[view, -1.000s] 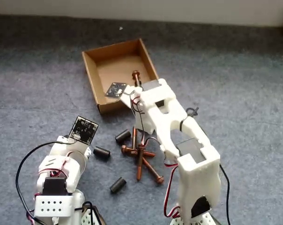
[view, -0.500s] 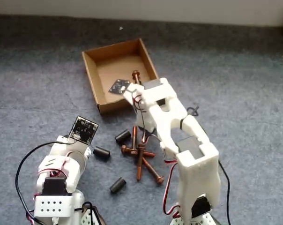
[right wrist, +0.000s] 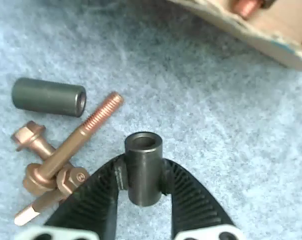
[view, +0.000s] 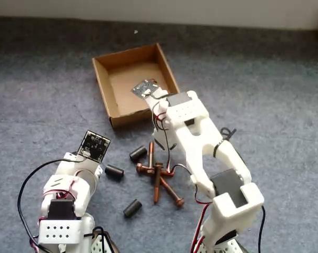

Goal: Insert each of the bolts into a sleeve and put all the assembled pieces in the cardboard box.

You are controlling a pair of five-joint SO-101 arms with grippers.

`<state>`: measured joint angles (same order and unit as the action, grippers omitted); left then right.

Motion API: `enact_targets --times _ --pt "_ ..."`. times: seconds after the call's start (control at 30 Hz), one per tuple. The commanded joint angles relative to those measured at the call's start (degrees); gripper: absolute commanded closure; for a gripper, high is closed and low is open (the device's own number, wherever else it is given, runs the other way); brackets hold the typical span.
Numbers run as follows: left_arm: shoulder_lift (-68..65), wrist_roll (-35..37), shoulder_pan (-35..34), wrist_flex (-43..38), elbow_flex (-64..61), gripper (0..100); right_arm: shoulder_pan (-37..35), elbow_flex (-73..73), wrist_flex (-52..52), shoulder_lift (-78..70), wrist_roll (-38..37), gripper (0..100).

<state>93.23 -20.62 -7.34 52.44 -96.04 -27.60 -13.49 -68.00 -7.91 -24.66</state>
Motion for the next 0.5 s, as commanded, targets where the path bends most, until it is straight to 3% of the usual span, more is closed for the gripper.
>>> enact_targets --times 0.0,0.23,0.47 --pt "0.48 -0.53 0.75 -1.05 -1.36 99 1.71 -7.78 7.16 9.89 2.37 99.2" --pt "0.48 -0.53 0.75 -1.05 -1.36 99 6.11 -23.87 19.82 20.79 6.24 99.2" --pt "0.48 -0.53 0.75 -1.05 -1.36 99 7.25 -28.79 21.23 27.47 12.22 99.2"
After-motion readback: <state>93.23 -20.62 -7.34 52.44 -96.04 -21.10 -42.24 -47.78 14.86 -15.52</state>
